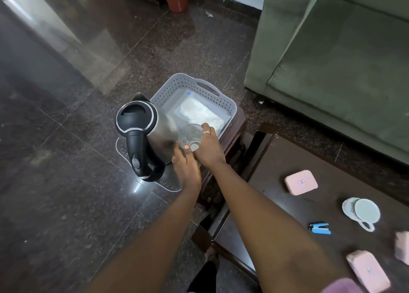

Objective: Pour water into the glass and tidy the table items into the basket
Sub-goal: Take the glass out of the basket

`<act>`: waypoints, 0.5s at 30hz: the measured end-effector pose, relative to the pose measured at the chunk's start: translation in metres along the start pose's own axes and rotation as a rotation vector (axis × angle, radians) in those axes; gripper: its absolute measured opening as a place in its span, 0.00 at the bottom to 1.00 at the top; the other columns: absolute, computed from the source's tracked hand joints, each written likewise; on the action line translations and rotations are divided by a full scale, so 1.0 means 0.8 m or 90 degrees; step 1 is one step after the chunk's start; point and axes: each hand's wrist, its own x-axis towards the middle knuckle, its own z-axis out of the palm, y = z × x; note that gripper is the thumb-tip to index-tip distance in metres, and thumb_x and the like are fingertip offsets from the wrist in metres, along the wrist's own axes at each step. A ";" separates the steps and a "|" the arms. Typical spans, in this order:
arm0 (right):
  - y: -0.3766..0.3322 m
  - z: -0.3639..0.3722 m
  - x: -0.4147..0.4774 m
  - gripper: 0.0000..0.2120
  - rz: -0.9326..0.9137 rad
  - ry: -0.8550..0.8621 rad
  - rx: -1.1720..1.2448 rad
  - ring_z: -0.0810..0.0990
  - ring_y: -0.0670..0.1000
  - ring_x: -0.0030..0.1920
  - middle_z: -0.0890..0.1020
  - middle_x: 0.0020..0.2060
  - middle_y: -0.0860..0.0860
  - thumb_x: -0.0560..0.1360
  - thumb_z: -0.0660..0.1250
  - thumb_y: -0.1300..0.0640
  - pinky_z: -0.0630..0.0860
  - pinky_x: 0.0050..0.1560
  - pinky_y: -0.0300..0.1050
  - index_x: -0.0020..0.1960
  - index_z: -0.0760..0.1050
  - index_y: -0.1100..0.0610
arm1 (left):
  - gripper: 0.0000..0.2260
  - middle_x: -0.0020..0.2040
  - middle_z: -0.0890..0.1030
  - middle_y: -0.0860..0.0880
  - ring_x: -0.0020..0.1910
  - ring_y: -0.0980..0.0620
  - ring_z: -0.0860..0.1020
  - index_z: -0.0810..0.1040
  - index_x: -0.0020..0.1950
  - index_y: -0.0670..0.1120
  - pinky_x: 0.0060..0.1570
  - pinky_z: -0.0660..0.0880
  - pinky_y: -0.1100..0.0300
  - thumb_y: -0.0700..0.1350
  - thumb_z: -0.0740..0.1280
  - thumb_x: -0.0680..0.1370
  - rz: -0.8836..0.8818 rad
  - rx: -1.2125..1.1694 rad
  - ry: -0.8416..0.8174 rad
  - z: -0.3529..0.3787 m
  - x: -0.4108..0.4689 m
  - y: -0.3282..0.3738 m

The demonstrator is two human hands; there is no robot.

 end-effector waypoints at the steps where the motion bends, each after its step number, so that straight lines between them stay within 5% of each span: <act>1: -0.002 -0.005 -0.007 0.36 -0.008 0.013 0.057 0.74 0.56 0.58 0.68 0.63 0.53 0.67 0.73 0.50 0.71 0.49 0.45 0.68 0.58 0.55 | 0.19 0.69 0.68 0.40 0.68 0.44 0.67 0.63 0.72 0.42 0.65 0.63 0.58 0.45 0.55 0.81 0.025 -0.016 0.018 -0.001 -0.004 0.003; 6: 0.006 -0.057 -0.062 0.38 -0.044 0.129 0.234 0.74 0.43 0.53 0.70 0.57 0.47 0.58 0.77 0.43 0.70 0.47 0.32 0.62 0.64 0.50 | 0.20 0.63 0.68 0.46 0.64 0.51 0.68 0.63 0.71 0.42 0.61 0.65 0.66 0.47 0.54 0.80 0.234 -0.114 0.050 0.010 -0.052 0.018; 9: 0.044 -0.091 -0.108 0.35 -0.049 0.213 0.239 0.71 0.33 0.49 0.70 0.53 0.44 0.56 0.78 0.45 0.66 0.47 0.22 0.59 0.68 0.52 | 0.20 0.63 0.69 0.54 0.64 0.52 0.69 0.61 0.72 0.55 0.65 0.65 0.57 0.52 0.53 0.80 0.331 -0.111 -0.029 0.028 -0.096 0.008; 11: 0.079 -0.109 -0.138 0.34 -0.028 0.255 0.229 0.71 0.31 0.51 0.69 0.51 0.43 0.57 0.79 0.49 0.65 0.48 0.20 0.58 0.69 0.53 | 0.19 0.61 0.70 0.63 0.62 0.59 0.68 0.58 0.72 0.59 0.65 0.62 0.61 0.53 0.52 0.80 0.356 -0.077 -0.091 0.044 -0.128 -0.006; 15: 0.165 -0.123 -0.187 0.30 0.068 0.295 0.207 0.73 0.35 0.48 0.72 0.48 0.46 0.57 0.79 0.61 0.65 0.48 0.20 0.54 0.69 0.53 | 0.21 0.59 0.77 0.51 0.60 0.58 0.69 0.58 0.71 0.53 0.63 0.60 0.68 0.53 0.51 0.78 0.322 -0.004 -0.245 0.077 -0.185 -0.046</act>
